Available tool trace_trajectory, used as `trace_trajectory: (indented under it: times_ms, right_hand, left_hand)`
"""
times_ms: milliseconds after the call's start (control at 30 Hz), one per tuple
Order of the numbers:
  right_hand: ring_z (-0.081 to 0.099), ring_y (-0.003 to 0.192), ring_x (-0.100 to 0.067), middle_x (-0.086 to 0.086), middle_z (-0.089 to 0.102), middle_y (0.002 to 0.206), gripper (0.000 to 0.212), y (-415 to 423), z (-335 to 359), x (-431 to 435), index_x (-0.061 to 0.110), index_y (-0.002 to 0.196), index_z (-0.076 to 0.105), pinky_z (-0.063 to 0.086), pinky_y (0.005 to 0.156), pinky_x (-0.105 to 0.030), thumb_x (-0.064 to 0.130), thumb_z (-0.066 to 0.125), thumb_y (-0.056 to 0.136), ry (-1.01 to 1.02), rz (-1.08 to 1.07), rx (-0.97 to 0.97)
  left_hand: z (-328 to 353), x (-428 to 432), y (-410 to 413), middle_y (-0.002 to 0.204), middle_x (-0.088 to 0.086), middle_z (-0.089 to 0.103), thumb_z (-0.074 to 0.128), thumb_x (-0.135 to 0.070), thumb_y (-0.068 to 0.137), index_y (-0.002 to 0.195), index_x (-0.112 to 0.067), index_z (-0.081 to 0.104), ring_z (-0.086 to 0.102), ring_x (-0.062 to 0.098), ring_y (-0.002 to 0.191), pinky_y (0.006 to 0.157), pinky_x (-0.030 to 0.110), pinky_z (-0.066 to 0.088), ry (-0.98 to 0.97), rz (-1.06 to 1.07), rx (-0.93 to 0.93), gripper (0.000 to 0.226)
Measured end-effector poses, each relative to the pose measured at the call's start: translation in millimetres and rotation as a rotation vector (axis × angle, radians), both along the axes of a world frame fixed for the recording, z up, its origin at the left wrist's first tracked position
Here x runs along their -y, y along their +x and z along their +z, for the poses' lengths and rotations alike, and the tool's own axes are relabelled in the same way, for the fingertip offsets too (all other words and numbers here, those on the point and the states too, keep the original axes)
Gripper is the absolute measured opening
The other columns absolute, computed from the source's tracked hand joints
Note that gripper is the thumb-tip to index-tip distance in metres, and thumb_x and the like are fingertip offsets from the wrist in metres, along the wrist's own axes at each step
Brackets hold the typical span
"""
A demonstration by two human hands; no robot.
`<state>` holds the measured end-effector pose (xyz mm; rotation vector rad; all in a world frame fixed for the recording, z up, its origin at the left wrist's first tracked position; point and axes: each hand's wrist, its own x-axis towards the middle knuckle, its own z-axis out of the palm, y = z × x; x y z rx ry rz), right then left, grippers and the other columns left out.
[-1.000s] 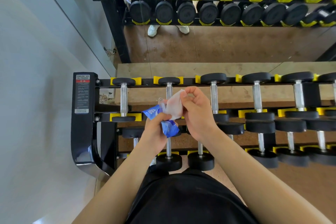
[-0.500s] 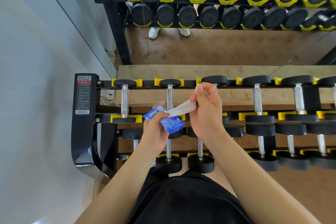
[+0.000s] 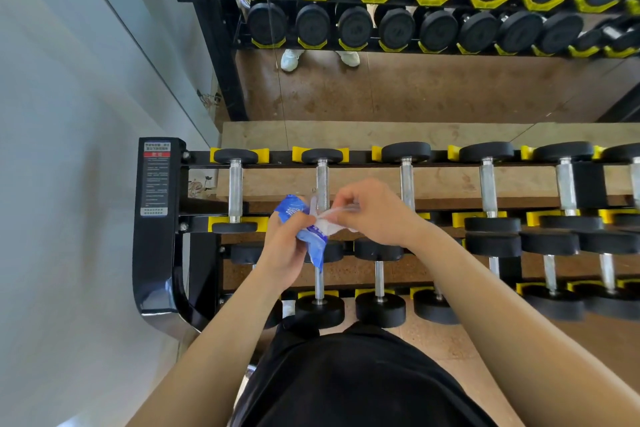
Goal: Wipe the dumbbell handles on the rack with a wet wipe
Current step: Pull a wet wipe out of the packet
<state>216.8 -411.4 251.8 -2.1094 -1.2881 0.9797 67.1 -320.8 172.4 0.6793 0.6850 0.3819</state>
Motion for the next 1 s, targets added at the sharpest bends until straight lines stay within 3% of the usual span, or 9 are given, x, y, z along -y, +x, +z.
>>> trace_trajectory:
  times_ms: [67,167,233,333,467,633,767,900,1000]
  right_hand:
    - [0.056,0.07,-0.003,0.01,0.063,0.074,0.012,-4,0,1,0.022,0.082,0.068,0.042,0.063,-0.015,0.021,0.067,0.094,0.123,-0.113,-0.034]
    - [0.055,0.07,0.001,0.005,0.064,0.079,0.011,-16,-4,2,0.017,0.089,0.069,0.045,0.064,-0.013,0.015,0.062,0.097,0.244,-0.322,-0.17]
    - [0.053,0.069,0.004,0.005,0.062,0.08,0.012,-21,-8,1,0.017,0.089,0.066,0.045,0.063,-0.011,0.012,0.06,0.097,0.288,-0.435,-0.22]
    - [0.052,0.072,0.003,0.007,0.061,0.082,0.012,-25,-10,0,0.016,0.09,0.064,0.044,0.064,-0.011,0.01,0.057,0.098,0.351,-0.542,-0.217]
    - [0.05,0.073,0.003,0.011,0.058,0.081,0.015,-25,-9,2,0.02,0.088,0.06,0.042,0.063,-0.009,0.011,0.056,0.099,0.402,-0.64,-0.168]
    - [0.05,0.075,0.005,0.009,0.057,0.085,0.012,-19,-6,5,0.017,0.095,0.059,0.043,0.065,-0.008,0.014,0.049,0.102,0.445,-0.775,-0.16]
    - [0.048,0.075,-0.003,0.002,0.054,0.087,0.015,2,4,5,0.013,0.099,0.053,0.043,0.068,-0.019,0.017,0.041,0.106,0.467,-0.848,-0.117]
    - [0.052,0.08,-0.019,-0.016,0.06,0.093,0.019,18,7,5,0.011,0.097,0.055,0.047,0.072,-0.034,0.019,0.039,0.106,0.477,-0.934,-0.242]
    - [0.05,0.078,-0.019,-0.007,0.054,0.083,0.021,19,9,3,0.009,0.098,0.058,0.045,0.072,-0.033,0.019,0.042,0.106,0.404,-0.927,-0.351]
  left_hand:
    - [1,-3,-2,0.083,0.01,0.028,0.069,-0.01,0.067,0.071,-0.014,0.037,0.04,0.032,0.088,0.086,0.041,0.041,0.018,-0.036,0.025,0.033]
    - [6,-6,-5,0.101,0.016,0.042,0.073,-0.013,0.069,0.095,-0.008,0.048,0.046,0.034,0.096,0.083,0.037,0.043,-0.049,-0.081,0.07,0.036]
    - [11,-6,-5,0.09,0.013,0.051,0.074,-0.015,0.067,0.091,-0.006,0.054,0.058,0.025,0.085,0.075,0.031,0.049,-0.068,-0.097,0.072,0.032]
    - [14,-7,-4,0.084,0.009,0.052,0.074,-0.017,0.066,0.085,-0.009,0.059,0.057,0.019,0.077,0.066,0.026,0.05,-0.02,-0.124,0.068,0.025]
    - [9,-14,-3,0.099,0.016,0.056,0.073,-0.015,0.071,0.097,-0.003,0.057,0.058,0.033,0.101,0.089,0.037,0.05,0.044,-0.152,0.057,0.033]
    - [10,-15,-1,0.089,0.012,0.06,0.07,-0.012,0.068,0.087,-0.005,0.058,0.061,0.029,0.096,0.087,0.038,0.051,0.113,-0.126,0.024,0.024]
    - [10,-18,-11,0.082,0.006,0.061,0.068,-0.011,0.067,0.084,-0.009,0.05,0.064,0.015,0.076,0.071,0.024,0.055,-0.06,-0.073,0.088,0.025]
    - [10,-21,-17,0.091,0.008,0.057,0.072,-0.017,0.062,0.098,-0.015,0.051,0.062,0.015,0.079,0.076,0.027,0.054,-0.188,-0.035,0.101,0.041]
    - [16,-19,-17,0.094,0.007,0.066,0.07,-0.018,0.064,0.105,-0.015,0.056,0.062,0.017,0.081,0.076,0.029,0.052,-0.211,-0.046,0.146,0.044]
